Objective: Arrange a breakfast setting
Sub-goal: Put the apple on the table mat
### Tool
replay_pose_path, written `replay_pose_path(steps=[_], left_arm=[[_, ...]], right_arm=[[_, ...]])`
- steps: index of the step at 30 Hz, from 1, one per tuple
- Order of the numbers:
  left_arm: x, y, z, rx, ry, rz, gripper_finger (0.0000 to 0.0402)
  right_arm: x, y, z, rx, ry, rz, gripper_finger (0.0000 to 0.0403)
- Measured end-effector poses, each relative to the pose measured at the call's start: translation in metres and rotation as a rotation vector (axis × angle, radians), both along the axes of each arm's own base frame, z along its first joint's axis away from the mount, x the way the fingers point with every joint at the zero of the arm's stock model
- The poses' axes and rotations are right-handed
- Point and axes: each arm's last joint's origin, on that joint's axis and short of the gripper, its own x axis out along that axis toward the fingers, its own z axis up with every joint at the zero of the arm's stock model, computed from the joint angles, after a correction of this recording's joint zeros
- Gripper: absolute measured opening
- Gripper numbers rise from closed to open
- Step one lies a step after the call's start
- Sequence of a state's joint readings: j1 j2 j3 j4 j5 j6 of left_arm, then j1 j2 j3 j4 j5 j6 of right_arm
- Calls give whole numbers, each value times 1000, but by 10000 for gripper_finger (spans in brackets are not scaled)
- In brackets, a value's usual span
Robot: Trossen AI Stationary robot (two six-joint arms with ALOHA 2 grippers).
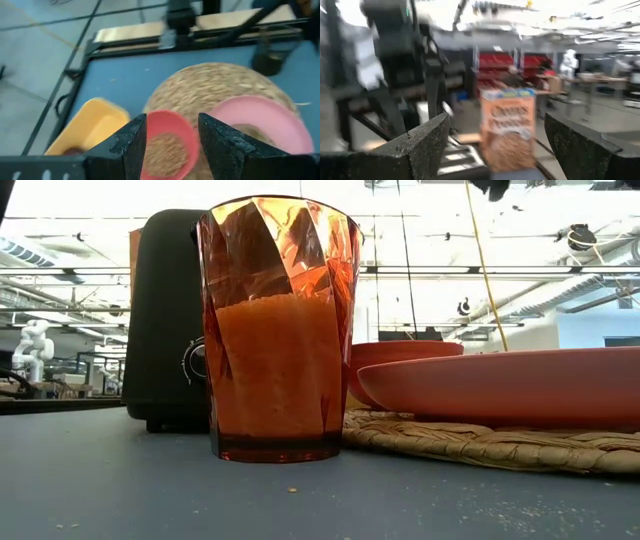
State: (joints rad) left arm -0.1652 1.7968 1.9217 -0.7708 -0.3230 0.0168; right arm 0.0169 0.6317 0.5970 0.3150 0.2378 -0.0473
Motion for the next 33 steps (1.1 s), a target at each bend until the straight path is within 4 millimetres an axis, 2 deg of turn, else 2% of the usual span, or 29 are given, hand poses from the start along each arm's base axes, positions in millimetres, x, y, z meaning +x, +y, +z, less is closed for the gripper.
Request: replay_pose_path(steps=[4,9,17,22,27,33], left_arm=[[-6,30,10,0,-17,73,184],[-3,71,15,16,-73,167,184],[-7,140,24,25,-178,343,184],[-5,182,24,-43,-281,380,184],[7,215,2,-87,-281,398,184],[33,240,-44,-114,-212,432,184]], right_arm=[[17,-10,9,-45,133,-93,320],[32,-27,15,-48,220,-174,320],[38,-51,2,-29,332,-289,320],[38,-61,-5,-14,394,-330,320],[41,-66,-11,-4,434,-349,320],[43,-69,-19,7,497,-354,320]])
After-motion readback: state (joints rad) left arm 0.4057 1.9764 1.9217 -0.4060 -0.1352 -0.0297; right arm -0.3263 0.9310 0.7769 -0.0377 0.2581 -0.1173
